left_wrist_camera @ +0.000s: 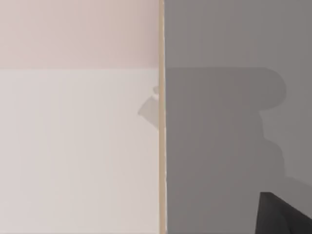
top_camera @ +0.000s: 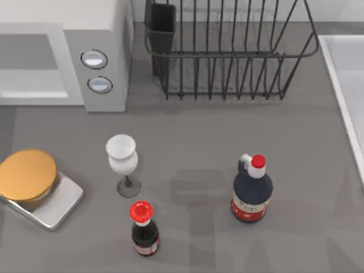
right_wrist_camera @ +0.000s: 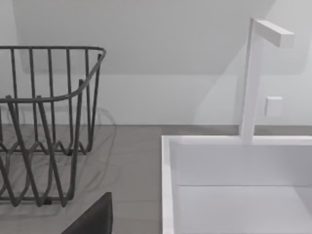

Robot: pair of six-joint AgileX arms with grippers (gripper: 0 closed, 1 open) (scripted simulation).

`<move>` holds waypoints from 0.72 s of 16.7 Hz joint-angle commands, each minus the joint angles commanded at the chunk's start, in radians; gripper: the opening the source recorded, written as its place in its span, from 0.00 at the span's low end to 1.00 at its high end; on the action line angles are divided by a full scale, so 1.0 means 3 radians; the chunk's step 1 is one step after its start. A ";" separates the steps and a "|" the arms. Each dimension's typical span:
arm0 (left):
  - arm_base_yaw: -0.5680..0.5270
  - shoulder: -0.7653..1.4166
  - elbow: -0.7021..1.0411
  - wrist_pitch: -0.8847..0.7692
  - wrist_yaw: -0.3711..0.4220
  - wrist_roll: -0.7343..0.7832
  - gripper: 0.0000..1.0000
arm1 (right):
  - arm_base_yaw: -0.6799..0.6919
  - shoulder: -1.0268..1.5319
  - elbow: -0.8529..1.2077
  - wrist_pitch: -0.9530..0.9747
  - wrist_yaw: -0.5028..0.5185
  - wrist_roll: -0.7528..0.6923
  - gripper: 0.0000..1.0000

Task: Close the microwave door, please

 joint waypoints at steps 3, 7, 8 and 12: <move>-0.0221 -0.0370 -0.0431 0.0181 -0.0115 -0.0234 0.00 | 0.0000 0.0000 0.0000 0.0000 0.0000 0.0000 1.00; -0.0515 -0.0851 -0.0992 0.0437 -0.0264 -0.0553 0.00 | 0.0000 0.0000 0.0000 0.0000 0.0000 0.0000 1.00; -0.0555 -0.0904 -0.1049 0.0471 -0.0285 -0.0596 0.00 | 0.0000 0.0000 0.0000 0.0000 0.0000 0.0000 1.00; -0.0556 -0.0909 -0.1064 0.0474 -0.0281 -0.0611 0.00 | 0.0000 0.0000 0.0000 0.0000 0.0000 0.0000 1.00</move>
